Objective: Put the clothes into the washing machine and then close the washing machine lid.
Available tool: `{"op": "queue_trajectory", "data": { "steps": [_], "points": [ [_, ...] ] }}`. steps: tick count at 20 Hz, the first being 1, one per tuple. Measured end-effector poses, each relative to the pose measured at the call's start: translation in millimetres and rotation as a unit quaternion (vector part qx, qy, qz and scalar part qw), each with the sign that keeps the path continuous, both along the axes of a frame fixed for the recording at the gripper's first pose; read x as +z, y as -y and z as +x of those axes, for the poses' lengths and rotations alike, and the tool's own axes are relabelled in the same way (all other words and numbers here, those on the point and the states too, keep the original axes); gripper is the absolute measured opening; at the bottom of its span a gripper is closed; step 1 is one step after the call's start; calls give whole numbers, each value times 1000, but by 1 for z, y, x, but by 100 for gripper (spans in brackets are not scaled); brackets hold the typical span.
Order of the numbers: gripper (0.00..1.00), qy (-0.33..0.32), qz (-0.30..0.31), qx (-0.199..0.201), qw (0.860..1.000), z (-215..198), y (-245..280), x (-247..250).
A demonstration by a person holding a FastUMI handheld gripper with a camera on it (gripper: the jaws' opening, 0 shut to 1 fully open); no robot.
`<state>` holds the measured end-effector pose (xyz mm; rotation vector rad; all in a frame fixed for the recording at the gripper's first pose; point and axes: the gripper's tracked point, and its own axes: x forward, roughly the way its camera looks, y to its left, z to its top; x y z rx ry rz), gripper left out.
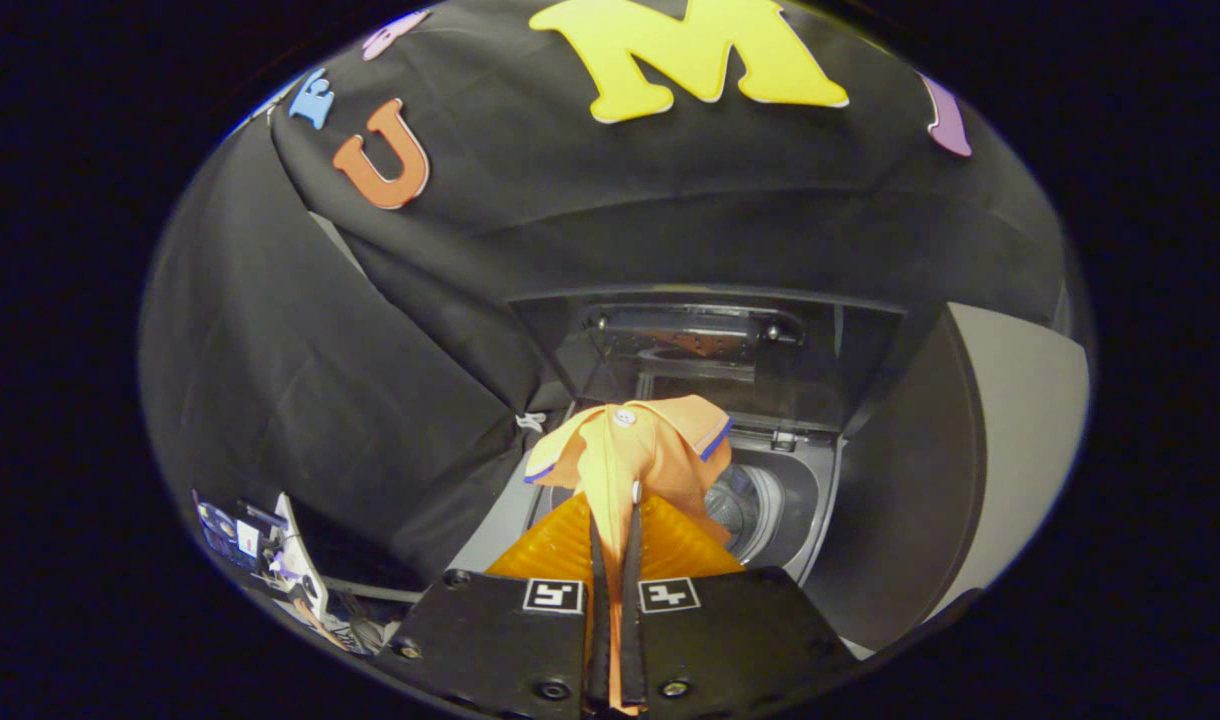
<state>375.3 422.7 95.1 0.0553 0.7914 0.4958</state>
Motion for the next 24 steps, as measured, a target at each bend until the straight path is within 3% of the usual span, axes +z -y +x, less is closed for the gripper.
{"op": "queue_trajectory", "data": {
  "steps": [9, 20, 22, 24],
  "points": [
    [7, -45, -57, -27, 997, 53, -13, -48],
    [11, -89, -88, -44, 991, 82, -20, -81],
    [16, -96, -82, -44, 991, 82, -22, -88],
    [53, -85, -85, -52, 991, 90, -19, -85]
  ]
}}
